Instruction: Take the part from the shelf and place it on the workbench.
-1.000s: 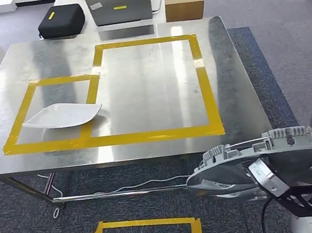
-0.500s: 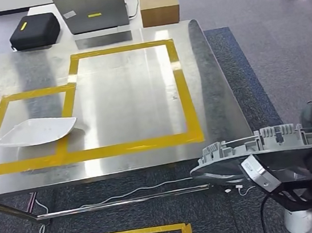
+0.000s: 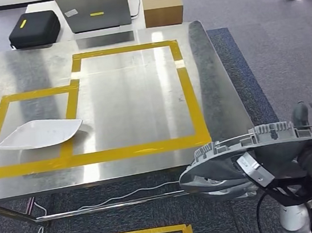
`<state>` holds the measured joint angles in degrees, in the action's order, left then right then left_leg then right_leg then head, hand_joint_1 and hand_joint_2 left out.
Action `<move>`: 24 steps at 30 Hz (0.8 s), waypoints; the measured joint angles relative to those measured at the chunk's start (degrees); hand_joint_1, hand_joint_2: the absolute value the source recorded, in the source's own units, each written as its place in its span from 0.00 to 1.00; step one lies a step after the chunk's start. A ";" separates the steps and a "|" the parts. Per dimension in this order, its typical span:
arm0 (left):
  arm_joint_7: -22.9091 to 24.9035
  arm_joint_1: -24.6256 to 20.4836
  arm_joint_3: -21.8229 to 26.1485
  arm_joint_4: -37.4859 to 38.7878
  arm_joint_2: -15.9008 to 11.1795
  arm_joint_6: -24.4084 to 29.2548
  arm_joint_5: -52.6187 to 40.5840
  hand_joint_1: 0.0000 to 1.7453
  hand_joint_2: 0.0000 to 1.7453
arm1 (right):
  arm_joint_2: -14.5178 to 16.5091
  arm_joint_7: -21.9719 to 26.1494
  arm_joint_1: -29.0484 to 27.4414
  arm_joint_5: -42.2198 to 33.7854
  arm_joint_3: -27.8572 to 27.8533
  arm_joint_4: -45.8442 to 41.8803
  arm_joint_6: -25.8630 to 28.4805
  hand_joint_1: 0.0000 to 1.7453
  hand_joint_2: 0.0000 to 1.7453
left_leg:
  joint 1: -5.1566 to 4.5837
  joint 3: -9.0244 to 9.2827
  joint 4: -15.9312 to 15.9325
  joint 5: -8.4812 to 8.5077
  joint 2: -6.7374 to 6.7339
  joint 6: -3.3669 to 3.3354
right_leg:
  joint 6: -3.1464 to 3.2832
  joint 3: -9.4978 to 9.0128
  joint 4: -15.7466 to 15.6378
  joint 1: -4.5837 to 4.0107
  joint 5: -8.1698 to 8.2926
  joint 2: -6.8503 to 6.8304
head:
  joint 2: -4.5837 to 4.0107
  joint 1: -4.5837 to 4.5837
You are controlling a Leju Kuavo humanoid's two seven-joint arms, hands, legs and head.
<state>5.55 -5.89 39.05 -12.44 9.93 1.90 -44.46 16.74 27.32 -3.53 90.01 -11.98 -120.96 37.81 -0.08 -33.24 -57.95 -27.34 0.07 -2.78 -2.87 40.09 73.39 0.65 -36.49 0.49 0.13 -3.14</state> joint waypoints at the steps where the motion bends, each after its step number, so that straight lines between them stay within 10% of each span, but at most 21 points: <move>1: -0.01 0.01 0.13 0.00 0.05 0.00 -0.03 0.00 0.00 | 0.00 -0.16 0.00 0.01 0.02 0.40 0.00 1.00 1.00 | -0.01 0.27 -0.03 -0.24 -0.06 0.09 | -0.07 0.00 -0.96 0.02 1.57 -0.09 | 0.00 0.01; 4: -0.06 0.09 1.02 0.00 0.25 -0.09 -0.11 0.00 0.00 | 0.00 -0.88 -0.02 0.04 0.24 2.64 0.00 1.00 1.00 | -0.26 1.43 -0.37 -1.56 -0.32 1.24 | 1.09 -4.78 -12.31 -0.31 8.05 -0.69 | 0.01 0.11; 7: -0.08 0.07 1.27 -0.09 0.25 -0.10 -0.11 0.00 0.00 | 0.00 -0.98 -0.03 0.05 0.46 3.50 0.00 1.00 1.00 | -0.27 1.10 -2.26 -3.27 -0.42 2.34 | 2.35 -6.73 -15.11 0.00 8.46 -0.68 | 0.00 0.40; 12: -0.10 0.35 1.33 -0.13 0.22 -0.07 -0.10 0.00 0.00 | 0.00 -1.19 -0.01 0.06 0.61 4.40 -0.02 1.00 1.00 | 0.48 -7.00 -17.22 -8.01 -0.30 3.50 | 3.12 -7.84 -15.28 0.17 7.76 -0.40 | 0.00 0.70; 17: -0.70 0.54 2.61 -0.13 0.05 -0.42 0.52 0.00 0.00 | -0.47 -8.25 0.35 0.08 2.50 6.02 -2.87 1.00 1.00 | 0.64 -1.90 -3.05 0.84 -0.13 3.06 | 2.17 -9.04 -15.08 0.04 6.66 0.22 | 0.00 0.78; 24: -1.79 0.98 5.81 -0.14 0.04 -0.77 1.78 0.00 0.00 | -7.91 -34.44 2.30 -0.77 15.20 7.74 -14.20 1.00 1.00 | 0.24 -1.58 -1.24 0.40 0.06 2.65 | 2.01 -8.82 -15.49 0.09 6.72 0.23 | 0.00 0.76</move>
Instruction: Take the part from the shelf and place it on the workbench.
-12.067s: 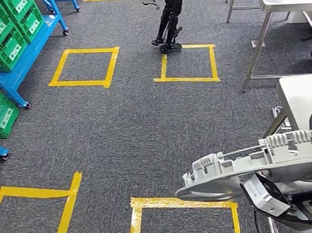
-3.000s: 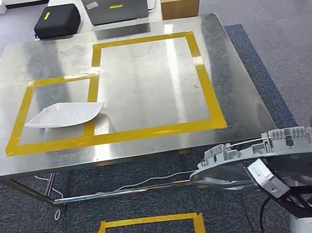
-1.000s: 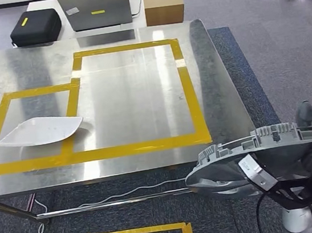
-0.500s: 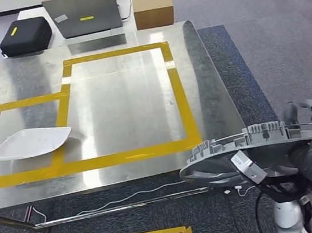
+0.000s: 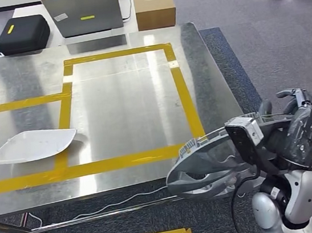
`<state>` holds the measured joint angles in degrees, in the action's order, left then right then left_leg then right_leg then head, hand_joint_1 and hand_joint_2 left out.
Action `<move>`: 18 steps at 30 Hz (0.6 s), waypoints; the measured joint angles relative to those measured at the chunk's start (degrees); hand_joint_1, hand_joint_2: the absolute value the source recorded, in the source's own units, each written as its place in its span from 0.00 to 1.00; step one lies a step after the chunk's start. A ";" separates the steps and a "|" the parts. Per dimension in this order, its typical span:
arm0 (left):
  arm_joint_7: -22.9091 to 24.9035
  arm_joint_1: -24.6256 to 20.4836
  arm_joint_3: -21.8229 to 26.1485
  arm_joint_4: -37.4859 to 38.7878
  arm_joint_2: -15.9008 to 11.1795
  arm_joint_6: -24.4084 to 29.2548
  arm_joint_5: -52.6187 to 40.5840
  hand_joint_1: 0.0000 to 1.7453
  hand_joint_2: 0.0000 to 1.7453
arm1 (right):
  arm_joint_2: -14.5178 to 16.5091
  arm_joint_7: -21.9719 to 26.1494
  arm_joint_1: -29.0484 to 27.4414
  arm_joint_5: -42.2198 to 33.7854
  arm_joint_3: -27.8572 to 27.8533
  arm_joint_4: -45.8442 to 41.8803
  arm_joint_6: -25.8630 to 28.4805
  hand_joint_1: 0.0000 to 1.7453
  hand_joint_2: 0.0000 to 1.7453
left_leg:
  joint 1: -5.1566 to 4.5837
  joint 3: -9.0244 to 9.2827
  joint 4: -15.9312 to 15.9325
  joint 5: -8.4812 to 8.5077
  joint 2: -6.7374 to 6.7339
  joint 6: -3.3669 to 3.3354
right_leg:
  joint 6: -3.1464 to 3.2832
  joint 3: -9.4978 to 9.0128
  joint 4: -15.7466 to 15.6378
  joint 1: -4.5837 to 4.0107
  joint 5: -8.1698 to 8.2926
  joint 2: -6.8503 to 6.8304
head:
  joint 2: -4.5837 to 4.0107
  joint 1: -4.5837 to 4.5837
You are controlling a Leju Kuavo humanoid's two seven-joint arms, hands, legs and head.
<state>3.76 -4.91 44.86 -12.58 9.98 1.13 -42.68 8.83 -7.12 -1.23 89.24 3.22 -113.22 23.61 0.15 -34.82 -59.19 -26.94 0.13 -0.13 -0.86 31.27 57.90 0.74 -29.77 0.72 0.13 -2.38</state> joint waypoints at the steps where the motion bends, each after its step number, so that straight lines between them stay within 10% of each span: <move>1: -0.18 -0.02 0.35 -0.01 -0.03 -0.14 -0.05 0.00 0.00 | -0.84 -0.94 0.32 -0.39 1.57 0.13 -0.62 1.00 1.00 | -0.05 0.00 -0.01 -0.02 0.00 -0.12 | -0.11 -0.04 -0.11 0.04 0.03 -0.02 | 0.00 0.01; 18: -1.40 -0.01 2.62 -0.01 -0.21 -0.80 -1.98 0.00 0.00 | -12.24 -0.34 12.18 -9.04 7.85 1.86 -13.22 1.00 1.00 | -0.07 0.04 -0.06 0.15 0.00 -0.63 | -1.01 -0.15 -0.34 0.00 0.31 -0.05 | 0.00 0.02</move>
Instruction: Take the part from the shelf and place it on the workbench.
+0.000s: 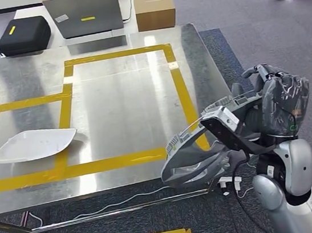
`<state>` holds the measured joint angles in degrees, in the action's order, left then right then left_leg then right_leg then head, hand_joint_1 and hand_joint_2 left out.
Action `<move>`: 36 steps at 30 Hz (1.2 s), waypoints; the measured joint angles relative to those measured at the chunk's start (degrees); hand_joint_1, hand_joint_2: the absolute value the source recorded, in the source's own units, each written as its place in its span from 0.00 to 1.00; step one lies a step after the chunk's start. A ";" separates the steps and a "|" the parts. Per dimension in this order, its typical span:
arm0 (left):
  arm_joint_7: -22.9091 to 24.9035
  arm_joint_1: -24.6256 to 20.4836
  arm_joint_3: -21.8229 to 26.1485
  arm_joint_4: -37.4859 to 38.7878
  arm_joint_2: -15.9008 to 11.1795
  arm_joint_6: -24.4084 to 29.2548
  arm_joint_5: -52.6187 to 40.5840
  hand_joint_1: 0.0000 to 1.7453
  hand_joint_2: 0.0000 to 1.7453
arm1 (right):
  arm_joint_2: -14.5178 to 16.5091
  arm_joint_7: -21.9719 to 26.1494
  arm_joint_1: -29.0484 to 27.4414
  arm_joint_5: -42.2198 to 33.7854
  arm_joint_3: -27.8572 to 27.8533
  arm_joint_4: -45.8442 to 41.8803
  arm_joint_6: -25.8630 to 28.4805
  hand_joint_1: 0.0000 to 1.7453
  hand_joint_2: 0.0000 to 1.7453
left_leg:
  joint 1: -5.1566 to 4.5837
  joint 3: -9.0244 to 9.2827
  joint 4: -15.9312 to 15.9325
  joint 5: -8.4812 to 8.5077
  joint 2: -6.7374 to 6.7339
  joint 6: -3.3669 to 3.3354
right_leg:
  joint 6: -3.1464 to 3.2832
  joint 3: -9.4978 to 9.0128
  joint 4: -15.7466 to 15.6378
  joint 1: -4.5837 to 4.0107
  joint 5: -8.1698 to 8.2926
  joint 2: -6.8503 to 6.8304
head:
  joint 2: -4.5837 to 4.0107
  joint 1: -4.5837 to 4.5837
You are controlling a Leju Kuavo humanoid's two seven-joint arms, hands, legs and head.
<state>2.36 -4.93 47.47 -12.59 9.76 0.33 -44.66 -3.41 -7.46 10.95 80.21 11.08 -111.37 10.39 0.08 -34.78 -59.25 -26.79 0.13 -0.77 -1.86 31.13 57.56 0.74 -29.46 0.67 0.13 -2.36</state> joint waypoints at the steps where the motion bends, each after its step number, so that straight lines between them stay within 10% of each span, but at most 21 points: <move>1: -0.01 -0.04 0.01 -0.01 -0.02 0.00 -0.18 0.00 0.00 | -0.68 0.33 1.44 -0.74 0.03 0.40 -0.97 1.00 1.00 | 0.00 0.00 0.00 0.01 0.00 0.01 | 0.00 0.02 0.02 0.00 0.01 0.01 | 0.00 0.01; 18: -1.05 -1.01 0.02 -0.30 -0.08 0.04 -4.06 0.00 0.00 | -7.84 2.06 22.33 0.72 2.50 8.00 -10.39 1.00 1.00 | 0.04 -0.05 -0.02 0.10 0.02 -0.02 | -0.02 0.08 0.08 0.00 0.04 -0.05 | 0.00 0.02; 36: -2.01 -1.34 0.02 -0.31 -0.09 0.30 -6.31 0.00 0.00 | -10.54 5.43 25.20 2.94 5.79 15.47 -10.50 1.00 1.00 | 0.05 -0.05 -0.02 0.09 0.02 -0.02 | -0.02 0.09 0.08 0.00 0.04 -0.04 | 0.00 0.02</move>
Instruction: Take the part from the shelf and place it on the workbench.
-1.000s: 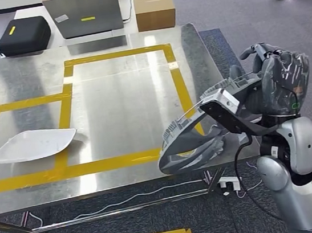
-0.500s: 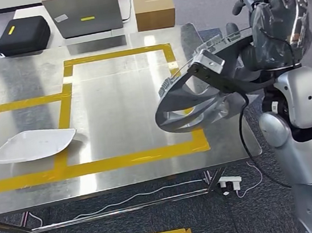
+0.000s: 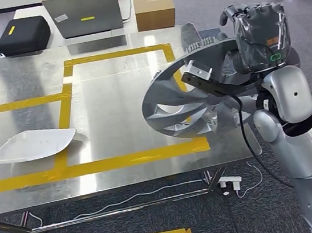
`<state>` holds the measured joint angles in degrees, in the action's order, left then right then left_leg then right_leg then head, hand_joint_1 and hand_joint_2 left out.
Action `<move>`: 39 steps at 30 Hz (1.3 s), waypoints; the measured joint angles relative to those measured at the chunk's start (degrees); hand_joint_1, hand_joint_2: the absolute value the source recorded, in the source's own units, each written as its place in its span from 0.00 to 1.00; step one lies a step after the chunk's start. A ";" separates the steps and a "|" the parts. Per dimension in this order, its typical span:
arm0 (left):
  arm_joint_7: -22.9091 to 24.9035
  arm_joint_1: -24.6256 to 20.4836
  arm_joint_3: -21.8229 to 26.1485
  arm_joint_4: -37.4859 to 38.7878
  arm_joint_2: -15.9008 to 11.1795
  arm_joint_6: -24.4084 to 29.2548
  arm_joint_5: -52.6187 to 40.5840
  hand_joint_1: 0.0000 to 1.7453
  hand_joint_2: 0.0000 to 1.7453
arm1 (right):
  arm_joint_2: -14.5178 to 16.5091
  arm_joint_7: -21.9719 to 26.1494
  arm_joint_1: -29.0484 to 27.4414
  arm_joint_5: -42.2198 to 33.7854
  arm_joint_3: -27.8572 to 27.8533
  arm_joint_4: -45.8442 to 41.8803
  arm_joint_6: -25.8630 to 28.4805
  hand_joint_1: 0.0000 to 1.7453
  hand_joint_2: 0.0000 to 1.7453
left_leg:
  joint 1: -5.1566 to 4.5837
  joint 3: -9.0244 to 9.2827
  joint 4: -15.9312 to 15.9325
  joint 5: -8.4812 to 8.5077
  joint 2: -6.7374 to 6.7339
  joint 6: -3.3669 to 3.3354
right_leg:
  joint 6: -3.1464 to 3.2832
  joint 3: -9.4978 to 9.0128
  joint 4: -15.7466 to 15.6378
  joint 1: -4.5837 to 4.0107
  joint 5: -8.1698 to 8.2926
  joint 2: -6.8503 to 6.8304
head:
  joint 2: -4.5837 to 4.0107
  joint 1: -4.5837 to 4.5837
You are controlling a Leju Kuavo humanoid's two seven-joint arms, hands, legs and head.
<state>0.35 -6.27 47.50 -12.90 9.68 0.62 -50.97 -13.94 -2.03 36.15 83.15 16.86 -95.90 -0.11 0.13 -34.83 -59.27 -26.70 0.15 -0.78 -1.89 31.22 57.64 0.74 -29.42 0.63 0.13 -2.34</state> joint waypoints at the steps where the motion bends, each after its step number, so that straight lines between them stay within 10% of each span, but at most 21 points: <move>1: 0.00 0.00 0.00 0.00 0.01 0.01 -0.01 0.00 0.00 | -0.03 0.02 0.00 0.00 0.12 0.19 0.01 1.00 1.00 | 0.00 0.00 0.00 0.00 0.00 0.00 | 0.00 0.00 0.00 0.00 0.00 0.00 | 0.00 0.00; 39: 1.16 -1.16 0.00 0.00 0.14 0.03 -5.57 0.00 0.00 | 5.58 5.26 9.20 -9.56 11.32 6.79 -2.49 1.00 1.00 | 0.02 -0.04 0.00 0.00 0.00 0.00 | 0.00 0.01 0.01 -0.02 0.00 0.00 | 0.00 -0.01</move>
<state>1.51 -7.43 47.50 -12.90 9.82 0.66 -56.54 -8.36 3.23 45.36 73.59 28.18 -89.11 -2.60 0.15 -34.87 -59.27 -26.69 0.15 -0.78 -1.88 31.23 57.65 0.72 -29.42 0.63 0.13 -2.36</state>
